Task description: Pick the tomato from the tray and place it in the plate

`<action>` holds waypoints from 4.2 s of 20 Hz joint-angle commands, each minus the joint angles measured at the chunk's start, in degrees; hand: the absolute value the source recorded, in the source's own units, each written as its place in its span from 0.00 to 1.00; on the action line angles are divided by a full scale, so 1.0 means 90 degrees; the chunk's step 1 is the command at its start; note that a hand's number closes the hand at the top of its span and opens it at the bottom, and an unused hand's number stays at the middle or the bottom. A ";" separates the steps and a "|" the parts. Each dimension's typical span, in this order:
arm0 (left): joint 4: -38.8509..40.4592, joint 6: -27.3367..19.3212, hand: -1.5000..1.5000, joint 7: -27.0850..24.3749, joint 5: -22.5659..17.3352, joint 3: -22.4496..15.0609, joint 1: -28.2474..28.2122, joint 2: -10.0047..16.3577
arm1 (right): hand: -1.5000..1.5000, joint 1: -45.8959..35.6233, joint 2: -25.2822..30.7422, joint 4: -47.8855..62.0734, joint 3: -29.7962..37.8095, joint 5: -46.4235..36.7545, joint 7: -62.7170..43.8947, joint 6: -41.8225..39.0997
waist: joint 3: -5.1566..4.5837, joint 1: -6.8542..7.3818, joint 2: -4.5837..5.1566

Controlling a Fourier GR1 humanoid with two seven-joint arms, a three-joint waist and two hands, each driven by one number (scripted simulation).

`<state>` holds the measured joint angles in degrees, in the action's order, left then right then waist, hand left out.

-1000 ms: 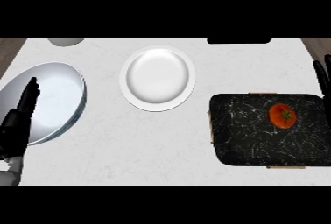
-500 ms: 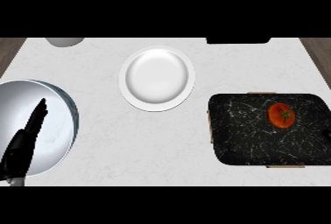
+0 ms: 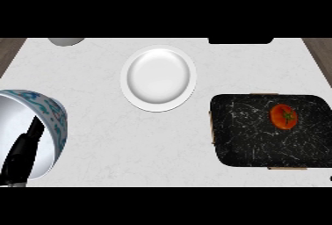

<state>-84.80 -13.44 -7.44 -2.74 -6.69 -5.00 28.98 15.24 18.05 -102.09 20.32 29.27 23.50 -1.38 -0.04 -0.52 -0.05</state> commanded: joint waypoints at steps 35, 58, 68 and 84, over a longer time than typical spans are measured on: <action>-0.0299 0.0762 0.50 0.0091 0.0742 0.0691 -0.0167 -0.0673 | 0.00 -0.2318 0.2054 0.2894 -0.1412 -0.3606 -0.2490 -0.2144 | 0.0004 0.0071 0.0003; 0.0235 0.1100 0.50 -0.0145 0.1513 0.1317 0.0291 -0.1259 | 1.00 -0.3520 0.1112 0.4862 -0.1260 -0.4822 -0.1153 -0.2044 | 0.0005 0.0073 0.0011; -0.0284 0.1549 0.50 -0.0188 0.1520 0.1292 0.0019 -0.1313 | 1.00 -0.4749 0.1390 0.5573 -0.1869 -0.6137 -0.0961 -0.1602 | 0.0012 0.0512 0.0119; -0.0118 0.1551 0.50 0.0130 0.1732 0.0876 0.0760 -0.1550 | 1.00 -0.7655 0.2047 0.7082 -0.2275 -0.7502 0.0765 -0.0361 | 0.0045 0.0990 0.0350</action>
<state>-86.88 1.54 -6.56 12.18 1.37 1.45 15.85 -48.97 36.75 -41.75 -2.14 -38.54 25.38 -8.99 0.36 9.53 3.37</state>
